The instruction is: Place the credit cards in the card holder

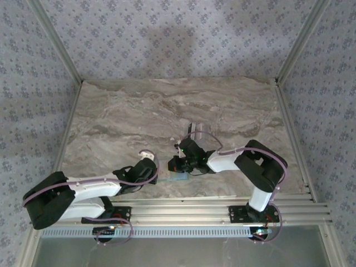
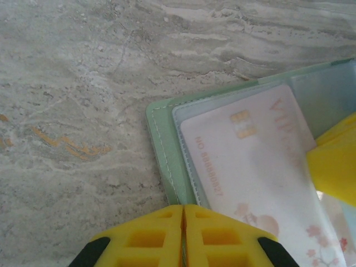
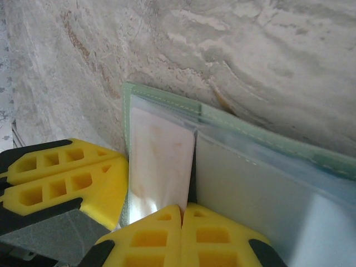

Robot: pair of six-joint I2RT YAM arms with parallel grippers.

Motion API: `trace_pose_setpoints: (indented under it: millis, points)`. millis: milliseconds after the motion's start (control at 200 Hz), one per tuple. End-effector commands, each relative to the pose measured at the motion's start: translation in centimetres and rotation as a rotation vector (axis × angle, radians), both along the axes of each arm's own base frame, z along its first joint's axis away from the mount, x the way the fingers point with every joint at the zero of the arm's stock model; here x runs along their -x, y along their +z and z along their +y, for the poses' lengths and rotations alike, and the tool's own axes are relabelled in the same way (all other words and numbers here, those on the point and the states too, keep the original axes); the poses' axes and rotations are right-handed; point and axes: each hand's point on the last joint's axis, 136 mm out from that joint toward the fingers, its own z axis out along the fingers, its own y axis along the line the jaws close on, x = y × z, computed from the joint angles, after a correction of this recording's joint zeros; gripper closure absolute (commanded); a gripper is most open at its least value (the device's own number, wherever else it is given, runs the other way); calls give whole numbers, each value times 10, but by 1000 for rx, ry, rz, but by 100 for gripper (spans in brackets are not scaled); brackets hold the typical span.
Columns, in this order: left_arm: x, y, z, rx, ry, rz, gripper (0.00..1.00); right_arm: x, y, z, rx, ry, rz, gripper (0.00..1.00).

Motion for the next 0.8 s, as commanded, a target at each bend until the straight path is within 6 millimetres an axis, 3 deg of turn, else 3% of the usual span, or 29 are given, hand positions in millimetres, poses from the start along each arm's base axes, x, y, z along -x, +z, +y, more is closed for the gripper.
trace_pose_setpoints:
  millis: [0,140,340,640,795]
  points:
    - [7,-5,-14,26,-50,40,91,9,-1,14,3,38,1,100]
    - [7,-6,-15,21,-48,42,91,10,-7,9,50,41,-11,100]
    - [6,-7,-10,2,-31,40,91,10,-10,-7,143,54,-37,85]
    - [6,-9,-9,-2,-29,39,91,5,6,-33,253,61,-110,62]
    - [6,-9,-9,-5,-32,40,91,-5,17,-49,325,46,-185,63]
